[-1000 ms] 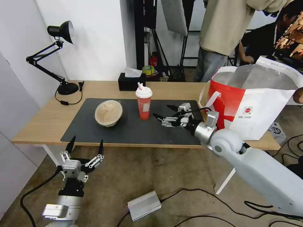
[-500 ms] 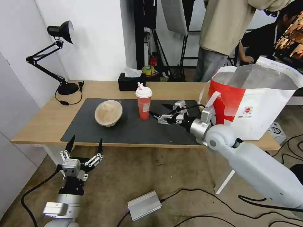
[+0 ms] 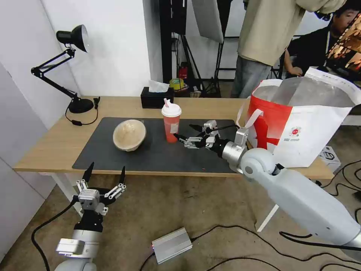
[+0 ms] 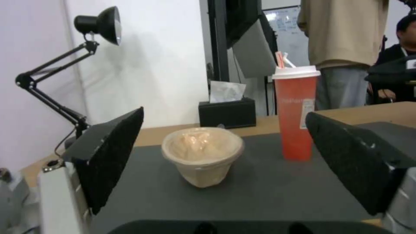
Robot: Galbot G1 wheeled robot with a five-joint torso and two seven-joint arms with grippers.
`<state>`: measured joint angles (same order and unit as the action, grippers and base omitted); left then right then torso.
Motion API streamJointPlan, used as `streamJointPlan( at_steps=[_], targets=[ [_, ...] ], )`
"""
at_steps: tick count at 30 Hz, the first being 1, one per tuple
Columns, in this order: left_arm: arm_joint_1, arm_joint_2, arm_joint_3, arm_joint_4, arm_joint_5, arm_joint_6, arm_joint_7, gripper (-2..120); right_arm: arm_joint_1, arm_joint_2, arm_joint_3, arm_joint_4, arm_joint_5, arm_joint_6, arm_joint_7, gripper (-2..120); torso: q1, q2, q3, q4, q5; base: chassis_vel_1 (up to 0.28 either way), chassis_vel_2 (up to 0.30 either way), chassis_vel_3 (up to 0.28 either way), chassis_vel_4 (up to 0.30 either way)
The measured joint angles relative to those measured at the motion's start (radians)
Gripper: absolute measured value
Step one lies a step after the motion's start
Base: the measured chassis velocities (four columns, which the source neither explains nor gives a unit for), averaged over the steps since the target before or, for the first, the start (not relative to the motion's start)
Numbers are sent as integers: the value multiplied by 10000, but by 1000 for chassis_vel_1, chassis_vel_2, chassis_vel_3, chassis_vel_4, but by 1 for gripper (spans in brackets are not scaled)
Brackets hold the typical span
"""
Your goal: Pick up the trash from the table and place it into the takeout bag.
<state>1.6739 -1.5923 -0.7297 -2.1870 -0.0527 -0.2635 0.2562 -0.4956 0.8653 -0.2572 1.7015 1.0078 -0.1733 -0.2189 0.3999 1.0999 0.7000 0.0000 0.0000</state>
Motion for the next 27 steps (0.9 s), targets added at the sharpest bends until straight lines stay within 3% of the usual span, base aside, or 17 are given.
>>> streamJointPlan(
  at_steps=[27],
  targets=[
    [-180,0,-28,412,-35,-31,31,100,433,350,-248,-1119,-3103,779,-1103,100,0,1,0,0,0,0,0,0,0]
  ],
)
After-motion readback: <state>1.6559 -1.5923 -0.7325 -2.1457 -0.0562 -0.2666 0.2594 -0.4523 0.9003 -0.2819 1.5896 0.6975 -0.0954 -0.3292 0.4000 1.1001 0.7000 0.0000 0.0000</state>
